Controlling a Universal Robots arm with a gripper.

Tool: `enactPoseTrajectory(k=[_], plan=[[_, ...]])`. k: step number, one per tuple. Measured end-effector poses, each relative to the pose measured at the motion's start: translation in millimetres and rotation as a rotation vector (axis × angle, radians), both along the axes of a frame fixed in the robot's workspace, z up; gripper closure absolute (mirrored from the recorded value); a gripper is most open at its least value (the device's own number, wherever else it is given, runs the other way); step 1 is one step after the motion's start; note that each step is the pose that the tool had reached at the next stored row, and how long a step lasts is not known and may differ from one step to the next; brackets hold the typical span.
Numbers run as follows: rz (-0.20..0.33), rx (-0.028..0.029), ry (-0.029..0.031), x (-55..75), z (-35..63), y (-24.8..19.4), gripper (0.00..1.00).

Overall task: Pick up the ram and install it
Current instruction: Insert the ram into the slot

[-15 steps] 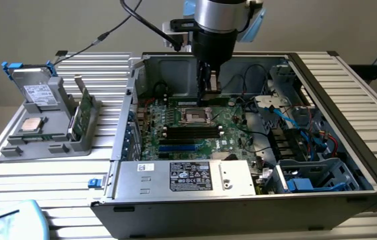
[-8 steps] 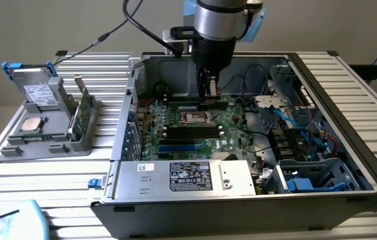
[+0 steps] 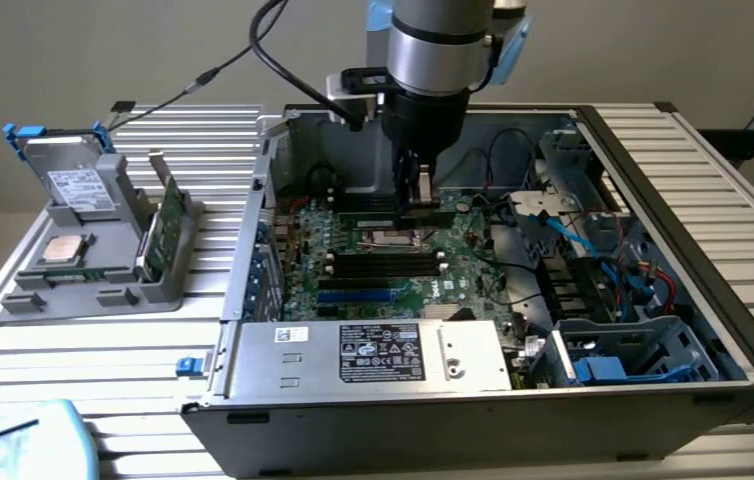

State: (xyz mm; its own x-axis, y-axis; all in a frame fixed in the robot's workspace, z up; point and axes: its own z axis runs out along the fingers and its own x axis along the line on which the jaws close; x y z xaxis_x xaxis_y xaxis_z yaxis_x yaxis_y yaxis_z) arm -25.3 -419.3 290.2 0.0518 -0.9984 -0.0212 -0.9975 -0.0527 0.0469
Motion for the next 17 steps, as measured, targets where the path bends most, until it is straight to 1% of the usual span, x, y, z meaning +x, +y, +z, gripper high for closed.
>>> enactPoseTrajectory(k=[17], plan=[[-0.001, -0.0001, 0.0000, -0.7, -30.9, 0.0, 0.85]])
